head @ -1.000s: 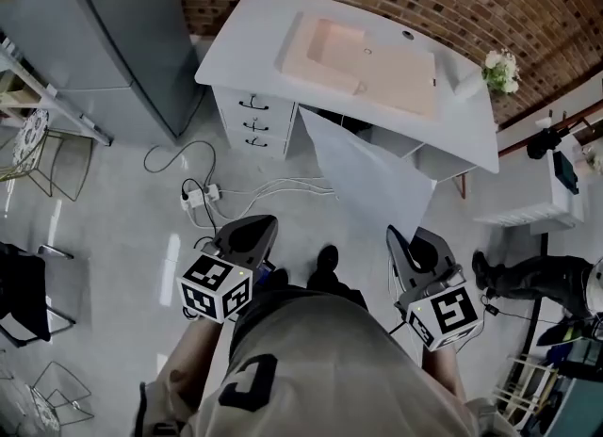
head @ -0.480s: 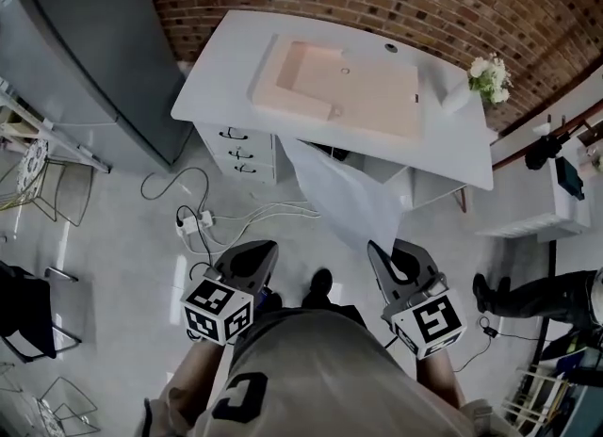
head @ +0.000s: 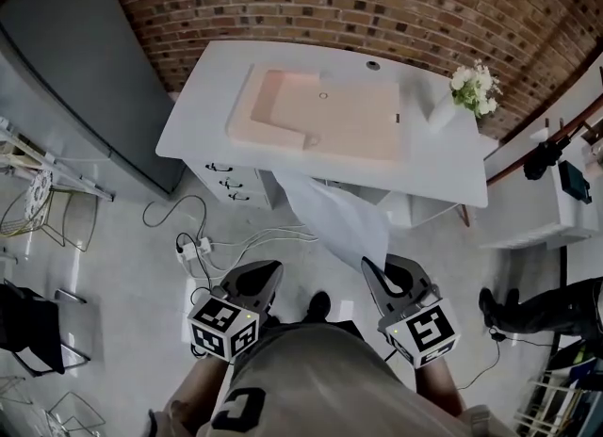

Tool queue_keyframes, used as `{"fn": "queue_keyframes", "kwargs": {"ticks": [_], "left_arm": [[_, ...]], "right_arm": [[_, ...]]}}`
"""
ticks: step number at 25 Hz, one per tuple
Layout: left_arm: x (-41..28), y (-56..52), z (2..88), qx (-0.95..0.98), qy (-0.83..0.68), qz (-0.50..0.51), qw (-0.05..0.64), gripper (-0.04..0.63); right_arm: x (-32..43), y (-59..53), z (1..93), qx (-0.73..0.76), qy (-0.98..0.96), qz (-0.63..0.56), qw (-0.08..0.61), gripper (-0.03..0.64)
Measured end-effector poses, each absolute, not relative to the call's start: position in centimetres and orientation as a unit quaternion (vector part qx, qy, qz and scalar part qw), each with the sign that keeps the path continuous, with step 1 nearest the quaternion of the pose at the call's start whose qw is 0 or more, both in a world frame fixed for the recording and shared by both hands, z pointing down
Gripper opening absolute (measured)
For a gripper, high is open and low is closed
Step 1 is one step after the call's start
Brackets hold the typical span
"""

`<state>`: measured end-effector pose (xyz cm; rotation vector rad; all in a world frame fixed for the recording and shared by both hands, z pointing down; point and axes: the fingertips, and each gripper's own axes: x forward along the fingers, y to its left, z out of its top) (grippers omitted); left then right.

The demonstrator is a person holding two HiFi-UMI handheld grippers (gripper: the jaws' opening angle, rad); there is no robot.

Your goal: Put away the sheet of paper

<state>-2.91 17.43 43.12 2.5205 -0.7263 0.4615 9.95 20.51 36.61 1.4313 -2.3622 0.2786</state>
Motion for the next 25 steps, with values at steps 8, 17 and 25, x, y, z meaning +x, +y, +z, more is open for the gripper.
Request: {"fn": "queue_keyframes", "kwargs": {"ticks": [8, 17, 25], "left_arm": [[1.8, 16.5, 42.8, 0.917, -0.281, 0.178, 0.221, 0.014], [3.5, 15.5, 42.3, 0.910, -0.304, 0.184, 0.214, 0.014], [4.7, 13.1, 42.5, 0.916, -0.290, 0.179, 0.211, 0.014]], "right_arm": [[15.2, 19.3, 37.2, 0.502, -0.843, 0.102, 0.167, 0.023], [18.3, 17.8, 37.9, 0.484, -0.851, 0.103, 0.176, 0.023], [18.8, 16.3, 37.9, 0.491, -0.845, 0.106, 0.182, 0.023]]}}
